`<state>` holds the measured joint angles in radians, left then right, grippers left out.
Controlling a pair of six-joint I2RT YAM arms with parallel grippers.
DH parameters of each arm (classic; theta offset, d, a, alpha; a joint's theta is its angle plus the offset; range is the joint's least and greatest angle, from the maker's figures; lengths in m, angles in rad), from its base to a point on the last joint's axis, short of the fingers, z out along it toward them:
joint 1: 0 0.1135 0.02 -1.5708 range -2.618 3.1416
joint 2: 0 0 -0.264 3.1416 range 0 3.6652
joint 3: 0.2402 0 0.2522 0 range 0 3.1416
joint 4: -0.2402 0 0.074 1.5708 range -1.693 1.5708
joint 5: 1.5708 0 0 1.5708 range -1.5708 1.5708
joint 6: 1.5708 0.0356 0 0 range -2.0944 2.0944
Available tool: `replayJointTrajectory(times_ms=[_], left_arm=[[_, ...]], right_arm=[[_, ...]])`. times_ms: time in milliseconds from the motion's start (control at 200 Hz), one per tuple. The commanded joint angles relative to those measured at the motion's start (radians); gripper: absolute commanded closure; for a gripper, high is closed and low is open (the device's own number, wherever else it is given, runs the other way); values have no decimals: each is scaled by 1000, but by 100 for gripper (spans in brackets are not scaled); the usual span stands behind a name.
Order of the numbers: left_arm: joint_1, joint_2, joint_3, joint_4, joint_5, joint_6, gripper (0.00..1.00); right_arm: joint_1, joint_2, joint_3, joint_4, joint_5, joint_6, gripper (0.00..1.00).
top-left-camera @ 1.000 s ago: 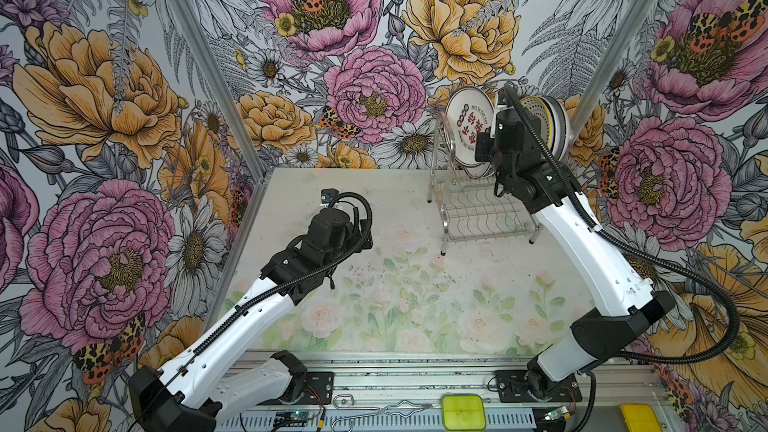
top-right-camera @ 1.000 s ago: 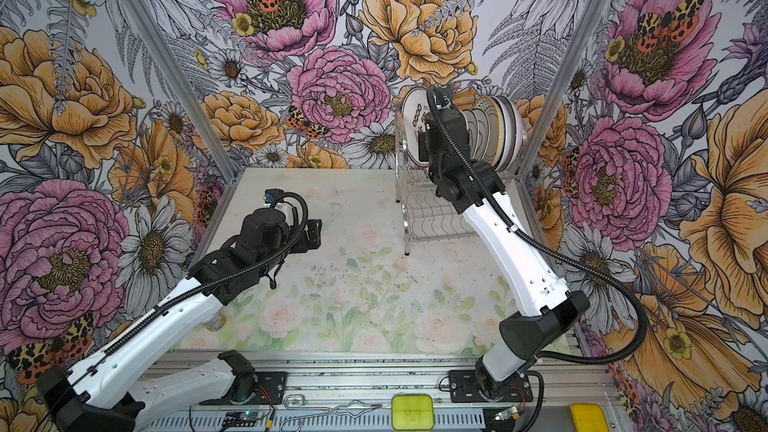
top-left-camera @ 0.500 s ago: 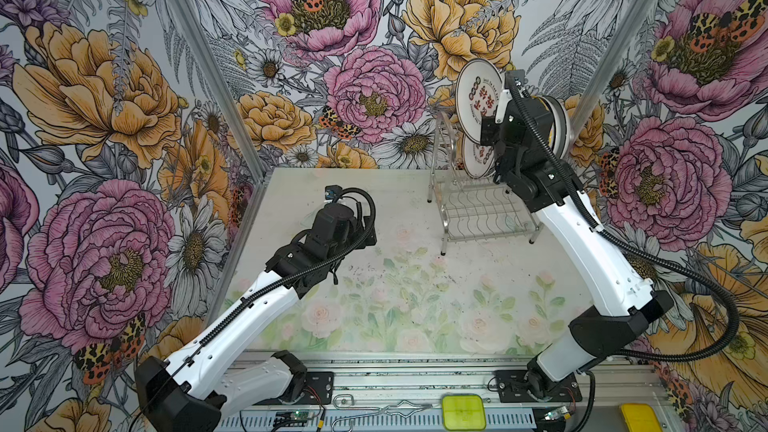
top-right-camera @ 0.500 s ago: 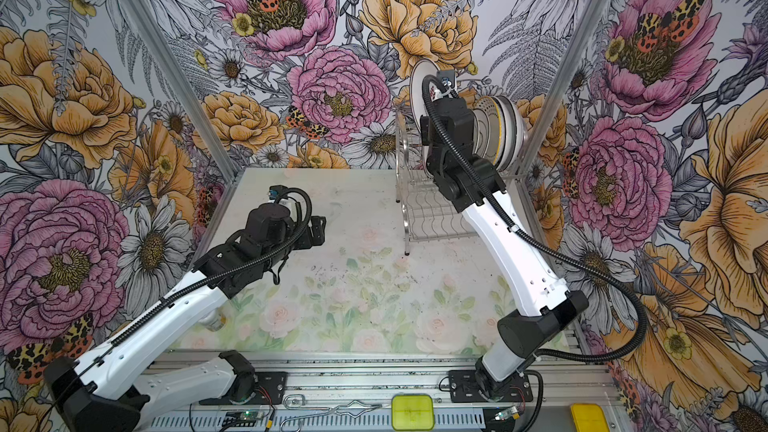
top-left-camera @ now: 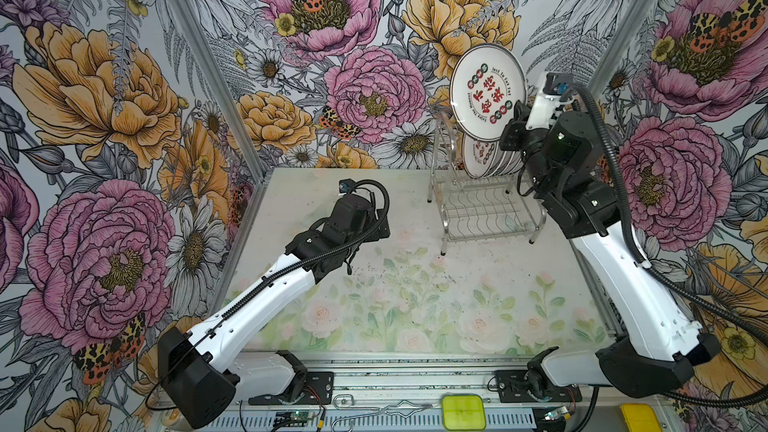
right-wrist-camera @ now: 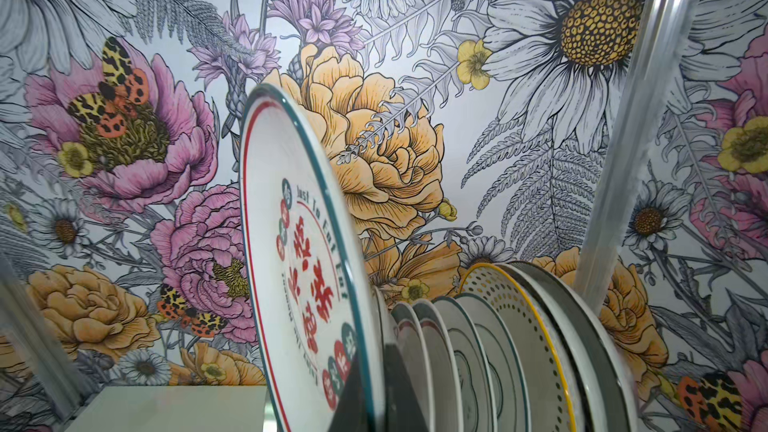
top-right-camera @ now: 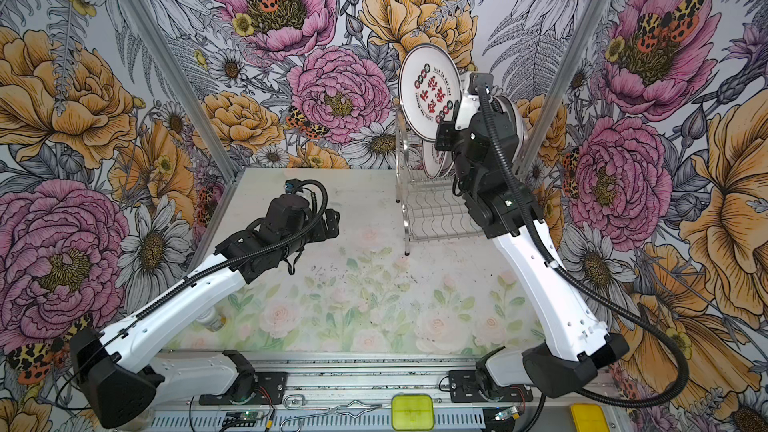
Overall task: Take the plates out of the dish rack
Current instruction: 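Lift the white plate up out of the rack with the right gripper, then bring the plate down toward the left gripper while the left gripper grasps its rim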
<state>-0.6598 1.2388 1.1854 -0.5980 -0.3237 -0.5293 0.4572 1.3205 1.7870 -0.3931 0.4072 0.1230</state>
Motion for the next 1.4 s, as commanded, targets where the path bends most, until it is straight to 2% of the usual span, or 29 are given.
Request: replayJointTrajectory(times_ms=[0, 200, 385, 645, 866, 1161, 1396], left_arm=[[-15, 2, 21, 7, 19, -20, 1], [-38, -20, -16, 27, 71, -33, 1], [-52, -96, -130, 113, 149, -57, 1], [-65, -219, -304, 171, 180, -117, 1], [-66, -271, -464, 408, 334, -151, 1], [-66, -239, -498, 482, 372, -142, 1], [-46, -171, -492, 506, 407, -152, 1]], right_arm=[[-11, -147, -122, 49, -174, 171, 100], [-20, -293, -339, 20, -369, 315, 100], [-31, -384, -532, 20, -519, 448, 100], [-31, -510, -792, 26, -553, 544, 100], [-24, -483, -932, 93, -602, 621, 100], [-21, -466, -1054, 178, -632, 674, 100], [-21, -444, -1087, 225, -656, 690, 100]])
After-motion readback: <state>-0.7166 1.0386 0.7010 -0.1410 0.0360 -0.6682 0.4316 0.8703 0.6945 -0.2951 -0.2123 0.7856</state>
